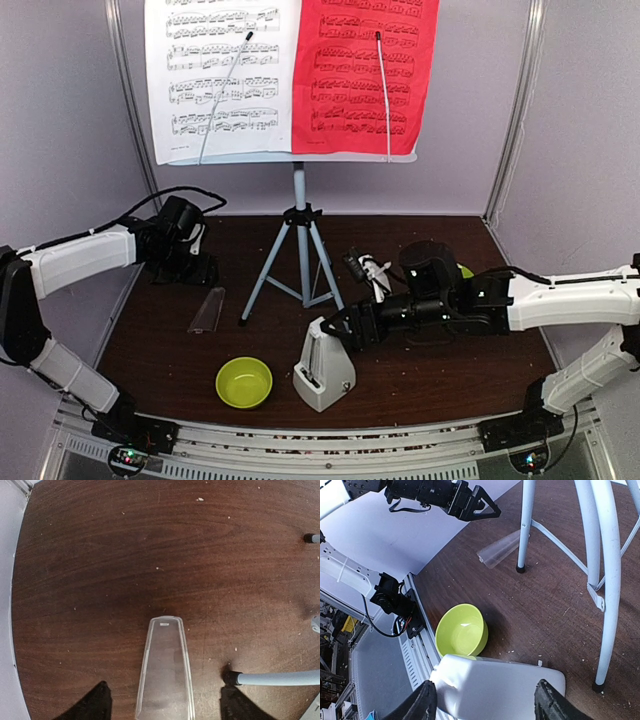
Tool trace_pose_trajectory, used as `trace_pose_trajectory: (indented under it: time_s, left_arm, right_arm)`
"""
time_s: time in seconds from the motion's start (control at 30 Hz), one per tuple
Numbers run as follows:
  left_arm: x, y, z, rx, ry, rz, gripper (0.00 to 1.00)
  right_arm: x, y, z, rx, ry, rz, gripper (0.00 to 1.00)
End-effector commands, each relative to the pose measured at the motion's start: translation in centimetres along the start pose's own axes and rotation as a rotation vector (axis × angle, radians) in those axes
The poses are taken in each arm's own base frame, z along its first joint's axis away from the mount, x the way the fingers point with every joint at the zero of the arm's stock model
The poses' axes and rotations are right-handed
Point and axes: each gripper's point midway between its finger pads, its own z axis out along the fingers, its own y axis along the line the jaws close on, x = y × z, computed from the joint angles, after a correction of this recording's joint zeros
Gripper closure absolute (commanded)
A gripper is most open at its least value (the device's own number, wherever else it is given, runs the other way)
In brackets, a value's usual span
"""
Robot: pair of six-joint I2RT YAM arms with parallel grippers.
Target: Set up the instrument practice props
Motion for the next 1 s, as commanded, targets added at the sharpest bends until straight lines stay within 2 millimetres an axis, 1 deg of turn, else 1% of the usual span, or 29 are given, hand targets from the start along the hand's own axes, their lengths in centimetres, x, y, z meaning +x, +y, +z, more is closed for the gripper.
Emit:
trace_pose_trajectory:
  time_s: [0.0,0.07,0.2,0.3,0.33,0.43,0.53,0.6,0.67,0.73,0.83,0.9,0.93,0.97]
  left_arm:
    - [-3.4,-1.0,-1.0,0.066,-0.105,0.008,0.18]
    - [-3.5,-1.1,-1.1,0.075,-0.112,0.003,0.15]
    - [-2.3,-1.0,-1.5,0.098,-0.119,-0.016,0.13]
    - [-1.0,-0.7,-2.3,0.108,-0.143,-0.030,0.13]
    - [-0.5,-0.6,-2.6,0.116,-0.153,-0.037,0.13]
    - [0.7,-1.5,-3.4,0.166,-0.197,-0.033,0.15]
    - [2.2,-2.7,-3.8,0.205,-0.218,-0.015,0.17]
    - [3.4,-3.4,-3.9,0.225,-0.210,0.003,0.19]
    - [4.4,-4.1,-4.1,0.248,-0.203,0.025,0.22]
    - [5.3,-4.8,-4.6,0.281,-0.203,0.037,0.25]
    - [6.2,-6.0,-5.9,0.339,-0.242,0.055,0.29]
    - [6.7,-6.6,-6.6,0.382,-0.270,0.054,0.30]
    - [7.1,-6.8,-6.8,0.399,-0.277,0.046,0.31]
    - [7.4,-6.8,-6.8,0.410,-0.280,0.034,0.31]
  right_arm:
    - [5.5,-4.5,0.4,0.180,0.199,0.013,0.33]
    - [5.3,-4.4,0.3,0.180,0.193,0.014,0.32]
    - [4.7,-4.0,0.0,0.174,0.180,0.015,0.31]
    - [3.5,-3.3,-0.2,0.162,0.156,0.015,0.28]
    - [2.8,-3.0,-0.3,0.157,0.139,0.011,0.26]
    - [0.8,-1.8,-0.7,0.139,0.106,0.003,0.22]
    - [-0.8,-0.7,-1.3,0.118,0.082,-0.004,0.20]
    - [-1.3,-0.2,-1.9,0.108,0.072,-0.007,0.19]
    - [-1.4,0.0,-2.7,0.106,0.063,-0.003,0.19]
    - [-1.2,0.0,-3.8,0.107,0.051,0.004,0.19]
    - [0.3,-0.7,-5.1,0.132,0.066,0.021,0.19]
    - [2.1,-2.0,-5.7,0.167,0.082,0.045,0.20]
    - [4.1,-3.3,-5.7,0.191,0.106,0.069,0.20]
    - [5.5,-4.1,-5.6,0.202,0.113,0.101,0.21]
